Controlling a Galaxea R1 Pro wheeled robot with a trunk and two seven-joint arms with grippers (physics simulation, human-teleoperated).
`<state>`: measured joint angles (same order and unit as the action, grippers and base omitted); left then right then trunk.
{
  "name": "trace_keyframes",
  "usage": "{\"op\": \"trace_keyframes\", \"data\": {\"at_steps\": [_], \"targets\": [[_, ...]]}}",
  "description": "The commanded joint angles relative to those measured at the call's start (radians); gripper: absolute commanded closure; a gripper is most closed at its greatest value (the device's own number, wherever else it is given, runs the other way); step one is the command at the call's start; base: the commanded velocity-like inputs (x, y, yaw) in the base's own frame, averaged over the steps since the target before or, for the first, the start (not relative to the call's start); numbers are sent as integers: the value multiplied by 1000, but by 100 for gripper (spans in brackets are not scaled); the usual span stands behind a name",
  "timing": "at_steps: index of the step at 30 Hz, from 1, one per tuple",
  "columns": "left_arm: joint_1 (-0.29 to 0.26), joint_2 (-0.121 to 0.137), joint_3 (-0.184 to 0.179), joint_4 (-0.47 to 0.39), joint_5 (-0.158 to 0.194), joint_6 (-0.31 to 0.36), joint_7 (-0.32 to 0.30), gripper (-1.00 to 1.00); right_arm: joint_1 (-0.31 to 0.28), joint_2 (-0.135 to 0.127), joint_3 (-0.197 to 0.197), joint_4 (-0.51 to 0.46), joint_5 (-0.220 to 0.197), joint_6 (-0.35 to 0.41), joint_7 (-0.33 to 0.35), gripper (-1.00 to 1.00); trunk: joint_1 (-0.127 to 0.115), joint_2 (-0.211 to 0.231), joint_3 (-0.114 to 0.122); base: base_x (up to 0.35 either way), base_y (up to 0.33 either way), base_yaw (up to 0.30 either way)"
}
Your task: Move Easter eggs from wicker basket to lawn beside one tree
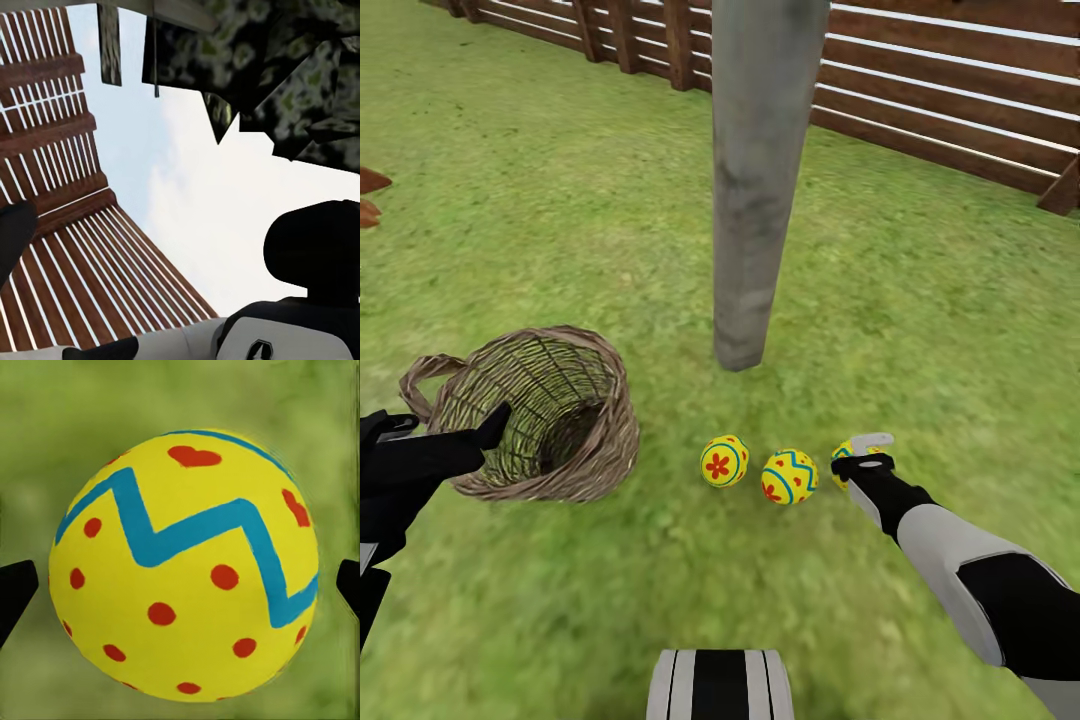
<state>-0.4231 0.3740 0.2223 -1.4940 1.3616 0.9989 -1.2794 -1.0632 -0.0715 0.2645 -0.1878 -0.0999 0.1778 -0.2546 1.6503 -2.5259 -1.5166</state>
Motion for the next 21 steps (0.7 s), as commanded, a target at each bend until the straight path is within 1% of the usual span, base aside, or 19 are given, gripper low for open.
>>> {"op": "trace_keyframes", "data": {"at_steps": [1,11,14,16,21], "targets": [[0,0,0,0,4,7,0,-100,0,-1,9,-2,-11,6,-5,-100,-1,0,3,0,0,0],[0,2,-1,0,4,10,0,-100,0,-1,9,-2,-11,7,-5,-100,-5,2,42,0,0,0],[0,5,-18,0,1,12,1,-100,0,1,9,-2,-11,7,-6,-100,-6,3,54,0,0,0],[0,8,-22,0,-2,12,3,-100,0,1,9,-2,-11,8,-6,-100,-7,4,61,-8,0,0],[-2,14,-21,2,-7,15,9,-100,0,-2,10,-4,-10,9,-3,-100,-10,5,81,-303,0,0]]}}
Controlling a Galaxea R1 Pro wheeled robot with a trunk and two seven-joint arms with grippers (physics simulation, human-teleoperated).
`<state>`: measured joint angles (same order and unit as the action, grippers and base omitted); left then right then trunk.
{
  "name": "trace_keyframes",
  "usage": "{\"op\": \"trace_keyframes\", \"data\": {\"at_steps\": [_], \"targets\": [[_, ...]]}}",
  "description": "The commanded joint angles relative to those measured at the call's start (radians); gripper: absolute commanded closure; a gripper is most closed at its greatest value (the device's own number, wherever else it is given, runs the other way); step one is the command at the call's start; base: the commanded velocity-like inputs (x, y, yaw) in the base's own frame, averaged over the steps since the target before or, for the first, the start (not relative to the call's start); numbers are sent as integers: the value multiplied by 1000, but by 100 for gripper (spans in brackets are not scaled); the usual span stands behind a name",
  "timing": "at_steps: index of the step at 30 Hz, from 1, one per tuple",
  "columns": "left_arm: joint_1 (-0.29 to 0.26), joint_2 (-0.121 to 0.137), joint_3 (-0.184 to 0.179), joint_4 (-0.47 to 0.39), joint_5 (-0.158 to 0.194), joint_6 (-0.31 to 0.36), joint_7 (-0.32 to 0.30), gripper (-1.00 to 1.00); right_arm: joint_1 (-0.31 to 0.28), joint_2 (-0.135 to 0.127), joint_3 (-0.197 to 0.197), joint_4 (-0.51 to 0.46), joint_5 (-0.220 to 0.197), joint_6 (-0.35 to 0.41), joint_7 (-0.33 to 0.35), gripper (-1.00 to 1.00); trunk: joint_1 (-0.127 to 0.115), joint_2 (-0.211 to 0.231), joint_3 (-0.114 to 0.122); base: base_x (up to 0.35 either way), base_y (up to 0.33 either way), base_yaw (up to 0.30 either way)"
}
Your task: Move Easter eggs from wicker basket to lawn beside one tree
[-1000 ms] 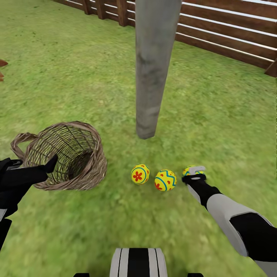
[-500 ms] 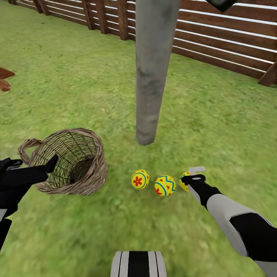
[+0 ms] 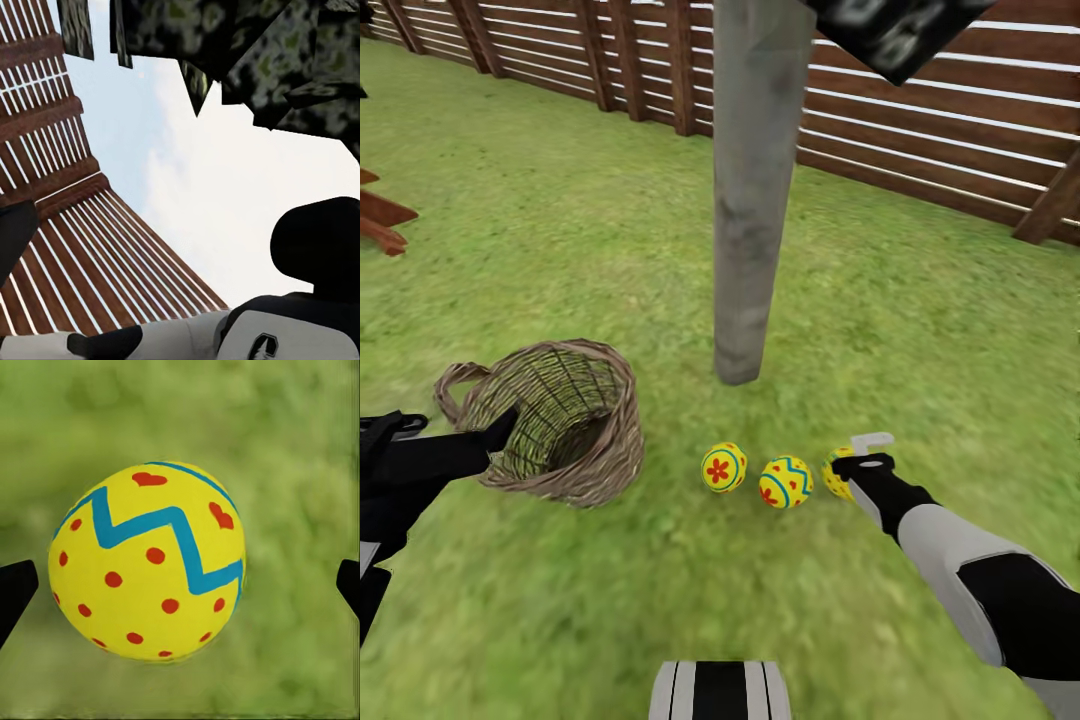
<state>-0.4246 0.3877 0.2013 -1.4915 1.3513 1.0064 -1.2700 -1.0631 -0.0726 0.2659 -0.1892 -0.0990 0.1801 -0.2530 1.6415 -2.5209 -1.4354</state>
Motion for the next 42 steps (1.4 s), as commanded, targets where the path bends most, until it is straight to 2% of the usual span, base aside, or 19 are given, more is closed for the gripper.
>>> {"op": "trace_keyframes", "data": {"at_steps": [1,9,28,33,35,39,42], "targets": [[0,0,0,1,3,7,1,-100,0,-4,8,-3,-11,5,-1,-100,-1,0,3,-339,0,0],[0,1,1,5,2,6,3,-100,0,-8,10,-4,-10,1,2,-100,-5,2,34,-205,0,0],[0,1,2,5,2,6,3,-100,0,-9,10,-4,-10,-1,1,-100,-13,6,108,-333,0,0],[0,2,8,5,-1,4,3,-100,0,-6,9,-4,-10,9,3,-100,-16,8,127,-28,0,0],[0,2,9,11,-2,2,21,-100,0,-3,10,-3,-12,16,2,-100,-16,8,135,-3,0,0],[0,2,12,18,-1,-1,96,-100,3,-7,9,-1,-22,57,3,-100,-18,9,150,0,0,0],[-3,2,14,19,-3,-3,162,-100,6,-14,9,5,-71,95,3,-100,-20,10,162,0,0,0]]}}
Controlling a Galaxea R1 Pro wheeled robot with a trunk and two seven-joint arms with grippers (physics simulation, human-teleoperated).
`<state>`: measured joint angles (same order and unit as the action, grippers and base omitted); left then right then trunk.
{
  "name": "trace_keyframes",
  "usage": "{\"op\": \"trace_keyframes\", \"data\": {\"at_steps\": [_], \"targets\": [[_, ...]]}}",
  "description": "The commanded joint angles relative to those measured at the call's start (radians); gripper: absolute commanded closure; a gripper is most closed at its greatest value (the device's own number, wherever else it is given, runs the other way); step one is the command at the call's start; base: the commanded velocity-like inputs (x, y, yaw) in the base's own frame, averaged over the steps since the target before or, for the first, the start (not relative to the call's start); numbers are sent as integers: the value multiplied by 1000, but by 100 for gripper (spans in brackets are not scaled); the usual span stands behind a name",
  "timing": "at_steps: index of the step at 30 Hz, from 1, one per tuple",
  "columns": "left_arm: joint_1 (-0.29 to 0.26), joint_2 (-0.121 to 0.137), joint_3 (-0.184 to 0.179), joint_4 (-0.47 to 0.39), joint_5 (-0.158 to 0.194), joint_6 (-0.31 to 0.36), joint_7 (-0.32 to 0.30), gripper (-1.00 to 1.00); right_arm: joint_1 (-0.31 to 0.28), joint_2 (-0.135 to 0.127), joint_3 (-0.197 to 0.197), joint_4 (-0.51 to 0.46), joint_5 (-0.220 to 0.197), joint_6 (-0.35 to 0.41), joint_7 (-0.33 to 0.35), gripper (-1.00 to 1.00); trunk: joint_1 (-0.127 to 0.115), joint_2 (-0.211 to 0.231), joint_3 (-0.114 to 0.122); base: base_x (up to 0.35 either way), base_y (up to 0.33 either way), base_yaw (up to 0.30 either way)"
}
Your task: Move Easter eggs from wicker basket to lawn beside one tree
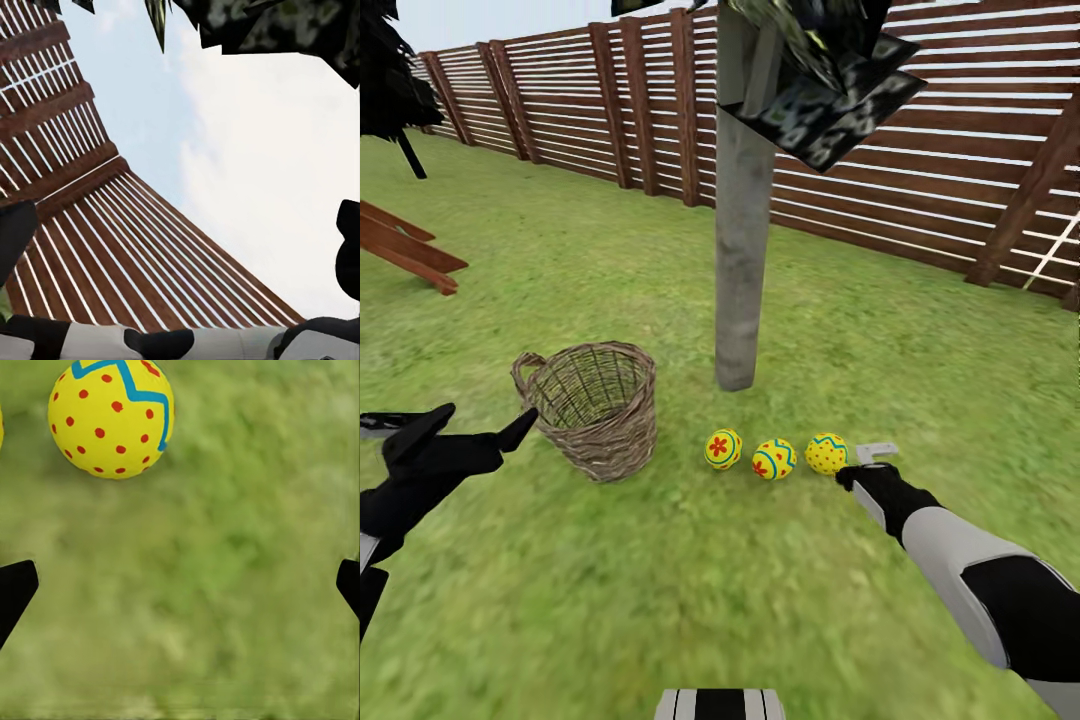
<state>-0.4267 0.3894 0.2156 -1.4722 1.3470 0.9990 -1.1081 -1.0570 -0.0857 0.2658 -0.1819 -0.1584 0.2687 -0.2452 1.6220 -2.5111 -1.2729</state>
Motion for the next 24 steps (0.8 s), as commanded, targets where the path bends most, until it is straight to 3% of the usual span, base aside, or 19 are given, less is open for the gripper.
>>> {"op": "trace_keyframes", "data": {"at_steps": [1,3,9,13,16,18,19,24], "targets": [[-1,0,0,1,2,6,33,-100,1,-9,9,0,-31,23,-3,-100,-1,0,3,0,0,0],[-1,-1,-1,0,4,7,58,-100,2,-25,9,1,-49,39,13,-100,-1,0,11,0,0,0],[8,-3,-13,13,4,6,82,-100,37,-62,10,23,-78,93,300,-100,-4,2,34,0,0,0],[65,-3,-17,32,2,6,85,-100,95,-73,10,22,-72,125,400,-100,-6,3,50,0,0,0],[113,-3,-76,48,-86,5,86,-100,123,-74,12,25,-66,124,418,-100,-7,4,61,0,0,0],[120,-9,-92,99,-180,4,83,-100,149,-74,14,24,-63,103,421,-100,-8,4,69,0,0,0],[122,-22,-100,163,-250,3,82,-100,178,-74,15,21,-62,63,422,-100,-9,4,73,0,0,0],[124,-59,-106,313,-327,-2,87,-100,219,-74,16,30,-68,-39,417,-100,-11,5,92,0,0,0]]}}
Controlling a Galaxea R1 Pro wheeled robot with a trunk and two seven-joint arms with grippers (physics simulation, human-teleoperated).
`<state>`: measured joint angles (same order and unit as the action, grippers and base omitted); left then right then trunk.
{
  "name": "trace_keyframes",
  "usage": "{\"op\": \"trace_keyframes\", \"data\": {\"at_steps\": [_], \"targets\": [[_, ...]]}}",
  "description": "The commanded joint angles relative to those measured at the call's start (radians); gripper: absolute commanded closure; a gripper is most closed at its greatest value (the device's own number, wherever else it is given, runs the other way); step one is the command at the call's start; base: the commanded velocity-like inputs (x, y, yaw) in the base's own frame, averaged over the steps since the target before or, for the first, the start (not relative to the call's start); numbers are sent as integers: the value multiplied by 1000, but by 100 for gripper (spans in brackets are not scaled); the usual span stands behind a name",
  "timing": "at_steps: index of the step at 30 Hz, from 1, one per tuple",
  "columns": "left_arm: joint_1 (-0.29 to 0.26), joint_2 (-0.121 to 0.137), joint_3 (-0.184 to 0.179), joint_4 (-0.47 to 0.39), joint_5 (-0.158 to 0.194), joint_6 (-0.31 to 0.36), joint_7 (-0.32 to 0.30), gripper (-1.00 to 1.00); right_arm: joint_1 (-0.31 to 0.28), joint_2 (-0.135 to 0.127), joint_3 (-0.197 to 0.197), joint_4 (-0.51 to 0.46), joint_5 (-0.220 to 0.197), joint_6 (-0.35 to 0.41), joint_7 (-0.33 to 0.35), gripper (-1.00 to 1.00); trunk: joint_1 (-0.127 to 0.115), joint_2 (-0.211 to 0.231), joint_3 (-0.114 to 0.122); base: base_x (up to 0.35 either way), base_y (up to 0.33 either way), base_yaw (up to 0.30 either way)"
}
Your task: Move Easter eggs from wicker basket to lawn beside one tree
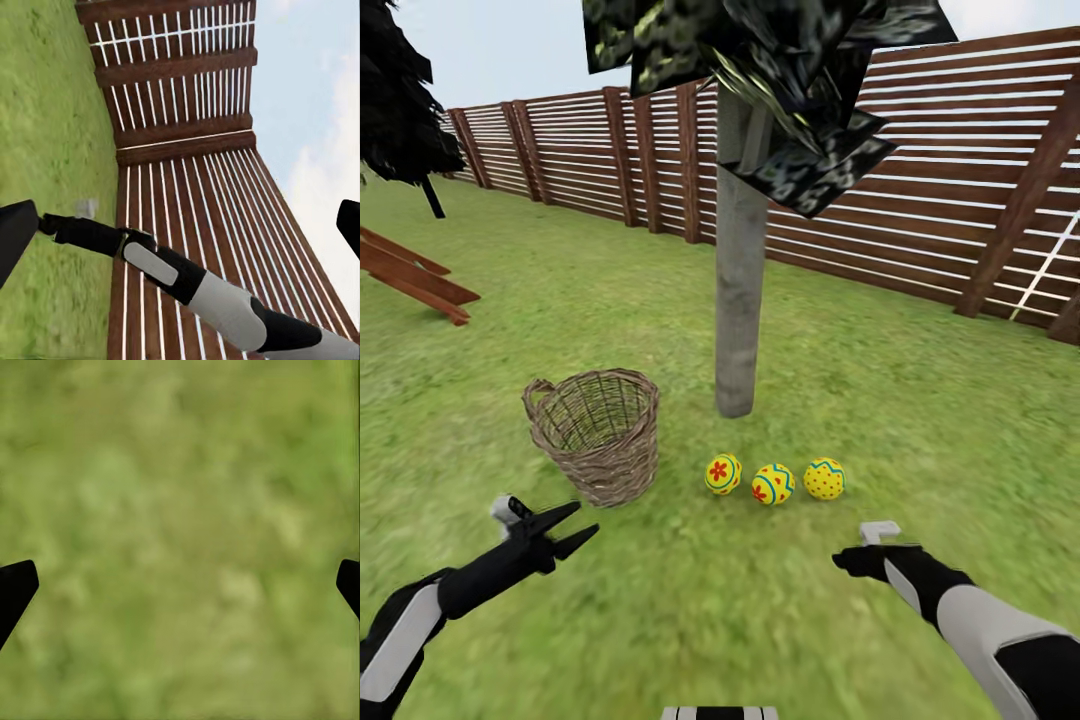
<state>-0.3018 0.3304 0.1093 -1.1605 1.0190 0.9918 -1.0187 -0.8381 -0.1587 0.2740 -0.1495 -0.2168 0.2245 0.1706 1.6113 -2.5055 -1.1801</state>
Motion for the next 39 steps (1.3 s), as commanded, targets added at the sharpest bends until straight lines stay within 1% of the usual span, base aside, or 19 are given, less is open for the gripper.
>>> {"op": "trace_keyframes", "data": {"at_steps": [1,2,3,4,6,7,9,11,12,15,17,21,22,24,25,26,28,34,39], "targets": [[0,-2,0,34,-19,4,-3,-100,10,-1,8,-2,-10,-2,-1,-100,-1,0,3,0,0,0],[0,-3,0,72,-44,2,-3,-100,19,-1,8,-2,-10,-8,-2,-100,-1,0,7,0,0,0],[0,-5,0,144,-89,-7,-5,-100,32,0,8,-2,-9,-13,-3,-100,-2,0,11,0,0,0],[0,-5,1,191,-117,-18,-7,-100,40,1,8,-2,-9,-14,-3,-100,-2,1,15,0,0,0],[0,-5,2,281,-160,-67,-9,-100,65,2,8,-2,-7,-19,-4,-100,-3,1,23,0,0,0],[0,-5,2,323,-171,-104,-9,-100,82,3,8,-2,-6,-34,-5,-100,-3,1,26,0,0,0],[0,-6,1,379,-178,-153,-8,-100,102,5,8,-2,-8,-83,-5,-100,-4,2,34,0,0,0],[0,-7,1,450,-184,-207,-6,-100,135,7,8,11,-10,-176,-6,-100,-5,2,42,0,0,0],[0,-8,1,489,-191,-237,-5,-100,146,8,8,22,-11,-207,-6,-100,-6,3,46,0,0,0],[0,-8,1,555,-204,-304,-7,-100,155,8,8,41,-13,-233,-6,-100,-7,3,57,0,0,0],[0,-8,0,590,-209,-330,-5,-100,159,8,8,53,-16,-241,-6,-100,-8,4,65,0,0,0],[0,-2,0,647,-210,-343,-5,-100,179,9,8,58,-17,-258,-5,-100,-10,5,81,0,0,0],[0,-2,0,660,-210,-349,-5,-100,186,9,8,59,-16,-269,-5,-100,-10,5,84,0,0,0],[0,-5,-1,690,-211,-389,-4,-100,209,9,8,61,-16,-319,-5,-100,-11,5,92,0,0,0],[0,-6,-1,700,-223,-412,-4,-100,218,10,8,62,-18,-354,-5,-100,-13,8,96,0,0,0],[0,-3,0,702,-235,-418,-4,-100,222,10,8,64,-18,-362,-5,-100,-17,15,99,0,0,0],[0,0,1,704,-245,-422,-2,-100,225,10,8,68,-19,-369,-5,-100,-24,29,105,0,0,0],[0,-7,0,705,-253,-424,0,-100,228,10,8,83,-18,-375,-6,-100,-47,71,124,0,0,0],[0,-7,0,706,-254,-424,0,-100,229,8,6,86,-17,-382,-6,-100,-66,106,139,0,0,0]]}}
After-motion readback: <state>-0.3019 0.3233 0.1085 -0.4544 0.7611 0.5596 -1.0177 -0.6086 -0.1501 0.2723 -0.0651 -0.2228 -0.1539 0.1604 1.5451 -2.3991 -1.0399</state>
